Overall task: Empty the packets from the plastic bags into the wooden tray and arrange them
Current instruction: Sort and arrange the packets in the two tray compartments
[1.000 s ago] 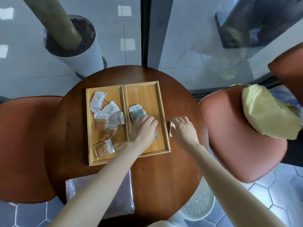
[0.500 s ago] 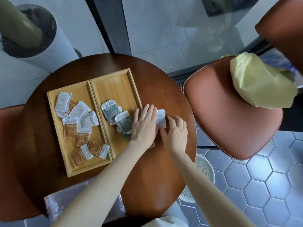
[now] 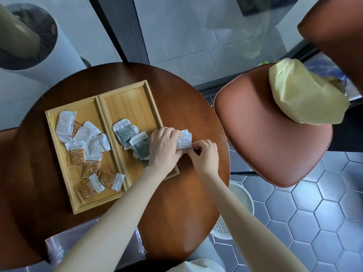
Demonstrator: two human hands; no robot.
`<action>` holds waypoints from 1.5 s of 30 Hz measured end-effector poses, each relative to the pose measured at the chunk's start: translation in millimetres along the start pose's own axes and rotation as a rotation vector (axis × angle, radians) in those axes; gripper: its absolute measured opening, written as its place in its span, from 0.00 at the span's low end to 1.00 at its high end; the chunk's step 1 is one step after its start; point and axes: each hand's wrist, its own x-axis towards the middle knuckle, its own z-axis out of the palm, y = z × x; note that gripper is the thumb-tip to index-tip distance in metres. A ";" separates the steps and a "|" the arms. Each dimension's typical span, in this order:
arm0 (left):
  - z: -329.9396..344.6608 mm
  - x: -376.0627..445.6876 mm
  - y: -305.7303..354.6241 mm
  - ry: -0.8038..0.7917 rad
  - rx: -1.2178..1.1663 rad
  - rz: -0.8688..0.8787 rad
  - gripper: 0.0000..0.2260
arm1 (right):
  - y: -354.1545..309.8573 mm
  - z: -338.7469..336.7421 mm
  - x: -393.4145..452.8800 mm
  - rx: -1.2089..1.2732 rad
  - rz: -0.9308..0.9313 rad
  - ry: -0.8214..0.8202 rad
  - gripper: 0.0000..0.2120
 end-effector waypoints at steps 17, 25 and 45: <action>-9.2 5.5 8.1 -0.080 -0.025 -0.071 0.23 | 20.7 -33.8 8.6 0.389 0.325 -0.028 0.08; -20.8 -3.4 7.7 0.016 -0.224 -0.082 0.09 | 3.7 -37.1 9.4 0.341 0.277 0.076 0.06; -23.9 -125.9 -63.8 0.220 -0.052 -0.079 0.11 | -45.2 33.7 -63.5 -0.163 -0.531 -0.019 0.10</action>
